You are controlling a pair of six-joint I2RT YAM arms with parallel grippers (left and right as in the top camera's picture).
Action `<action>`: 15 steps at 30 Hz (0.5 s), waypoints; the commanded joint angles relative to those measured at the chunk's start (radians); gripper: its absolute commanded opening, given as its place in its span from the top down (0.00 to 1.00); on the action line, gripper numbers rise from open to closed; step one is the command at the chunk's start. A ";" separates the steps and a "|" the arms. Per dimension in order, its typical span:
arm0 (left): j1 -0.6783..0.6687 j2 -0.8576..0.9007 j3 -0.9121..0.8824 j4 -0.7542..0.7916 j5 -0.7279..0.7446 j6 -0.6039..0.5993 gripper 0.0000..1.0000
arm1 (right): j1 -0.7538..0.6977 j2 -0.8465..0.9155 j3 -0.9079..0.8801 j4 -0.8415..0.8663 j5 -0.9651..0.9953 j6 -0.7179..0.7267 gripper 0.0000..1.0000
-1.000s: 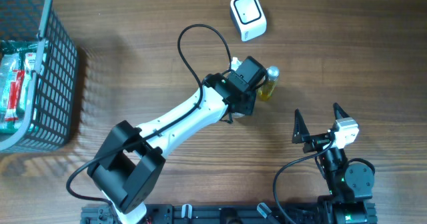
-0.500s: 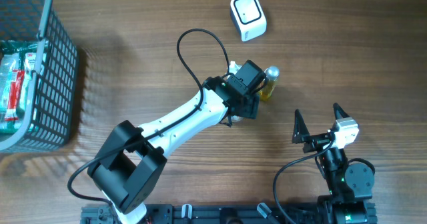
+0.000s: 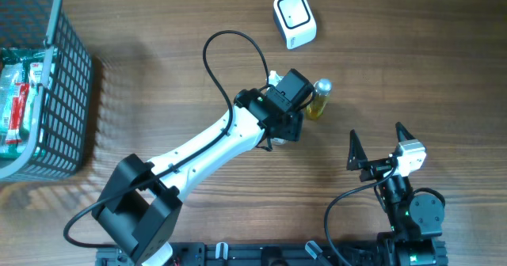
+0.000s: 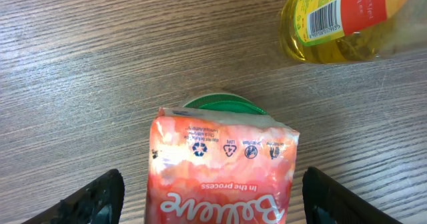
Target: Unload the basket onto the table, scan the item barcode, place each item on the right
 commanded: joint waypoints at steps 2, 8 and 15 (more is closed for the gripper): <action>0.015 -0.018 0.019 -0.010 0.021 0.002 0.26 | -0.005 -0.006 -0.001 0.003 0.002 -0.003 0.00; 0.062 -0.018 0.019 -0.029 0.098 0.002 0.42 | -0.005 -0.005 -0.001 0.003 0.002 -0.003 0.00; 0.101 -0.020 0.019 -0.029 0.151 0.002 0.46 | -0.005 -0.005 -0.001 0.003 0.002 -0.003 0.00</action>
